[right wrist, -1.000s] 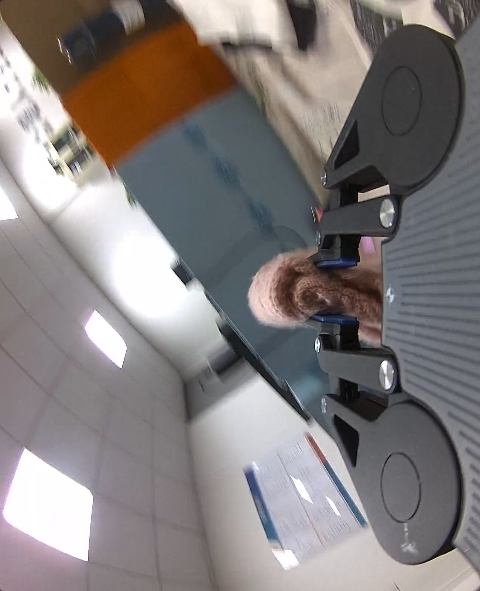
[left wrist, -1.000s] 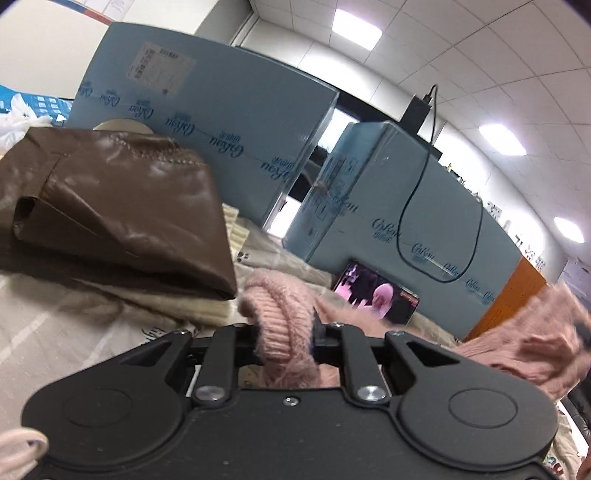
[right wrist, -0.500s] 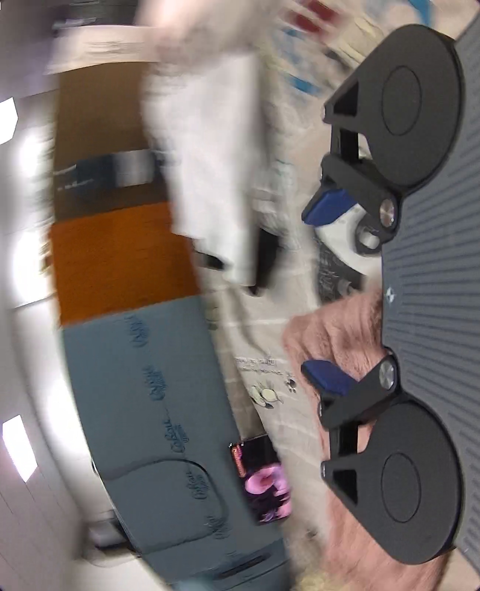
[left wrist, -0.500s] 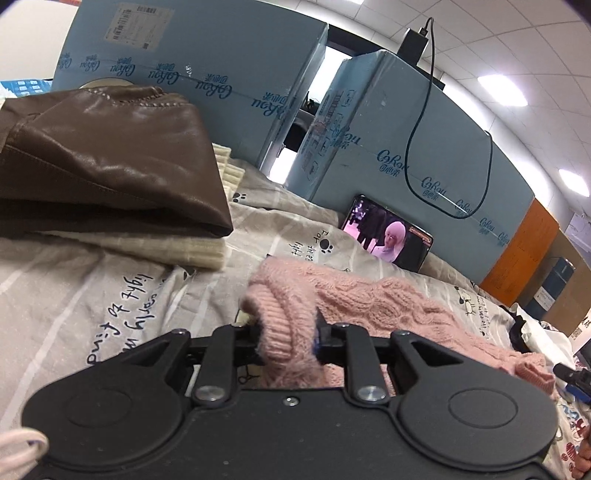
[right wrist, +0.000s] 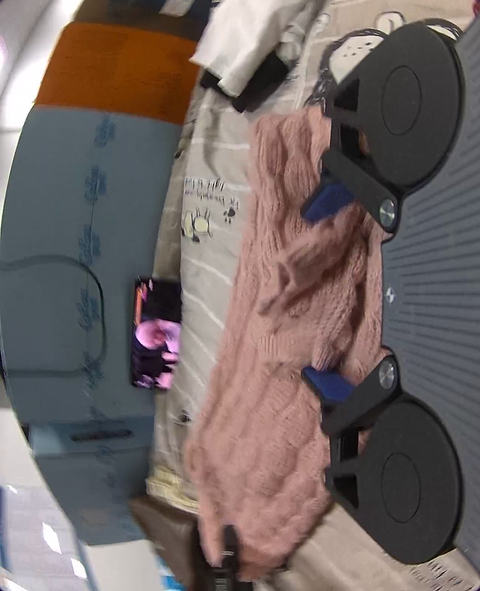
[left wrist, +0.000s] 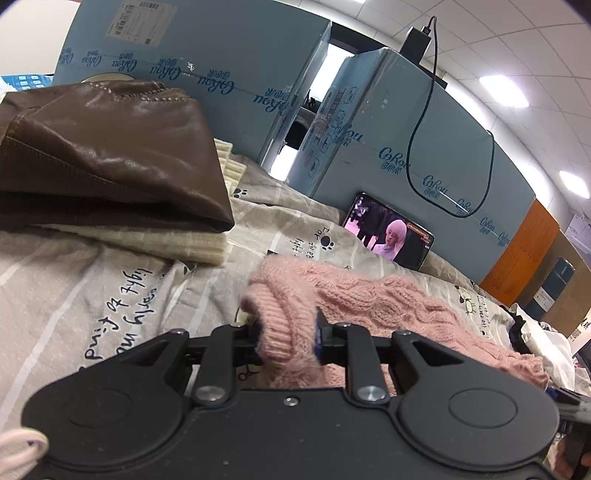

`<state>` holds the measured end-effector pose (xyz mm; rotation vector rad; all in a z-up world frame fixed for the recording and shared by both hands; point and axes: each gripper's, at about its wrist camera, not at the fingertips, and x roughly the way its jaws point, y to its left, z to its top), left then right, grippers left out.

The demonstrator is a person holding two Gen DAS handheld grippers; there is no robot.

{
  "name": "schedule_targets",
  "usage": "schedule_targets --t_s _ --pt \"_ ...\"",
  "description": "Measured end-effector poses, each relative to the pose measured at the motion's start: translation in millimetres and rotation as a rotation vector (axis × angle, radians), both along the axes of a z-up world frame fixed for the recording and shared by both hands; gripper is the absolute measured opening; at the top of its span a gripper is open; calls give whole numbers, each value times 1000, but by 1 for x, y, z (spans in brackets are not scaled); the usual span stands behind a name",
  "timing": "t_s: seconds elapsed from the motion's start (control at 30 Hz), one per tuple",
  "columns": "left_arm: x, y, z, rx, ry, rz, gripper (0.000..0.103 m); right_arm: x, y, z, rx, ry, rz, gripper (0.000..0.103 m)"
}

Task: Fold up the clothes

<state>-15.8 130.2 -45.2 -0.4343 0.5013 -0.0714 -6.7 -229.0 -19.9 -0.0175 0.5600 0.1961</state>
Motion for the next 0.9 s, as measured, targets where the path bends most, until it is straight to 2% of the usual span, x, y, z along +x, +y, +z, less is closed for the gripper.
schedule_targets --t_s 0.03,0.07,0.1,0.23,0.27,0.37,0.5,0.6,0.67,0.73,0.83,0.87,0.9 --pt "1 0 -1 -2 6 0 24 1 -8 1 18 -6 -43 43" --pt "2 0 -1 -4 12 0 24 1 -20 3 61 -8 -76 25" --pt "3 0 -2 -6 20 0 25 0 -32 5 104 -11 -109 20" --pt "4 -2 -2 8 25 -3 24 -6 -80 25 249 -134 -258 17" --pt "3 -3 0 14 6 -6 21 -8 -92 31 275 -173 -297 17" --pt "1 -7 7 36 -56 -10 21 -13 -128 51 339 -257 -410 17" --pt "4 -6 20 51 -120 0 21 -19 -170 72 459 -304 -463 16" --pt "9 -4 26 52 -148 -15 21 -25 -187 75 516 -318 -490 16" --pt "16 -8 23 86 -116 -31 21 -27 -195 65 528 -291 -508 16" --pt "22 -12 18 130 -73 -50 21 -25 -201 48 539 -222 -523 16" --pt "30 -18 12 205 17 -81 27 -23 -210 18 536 -106 -544 16" --pt "32 -20 11 228 36 -88 36 -22 -213 8 528 -71 -563 18" --pt "29 -21 15 266 22 -69 53 -23 -217 7 523 -68 -611 24"
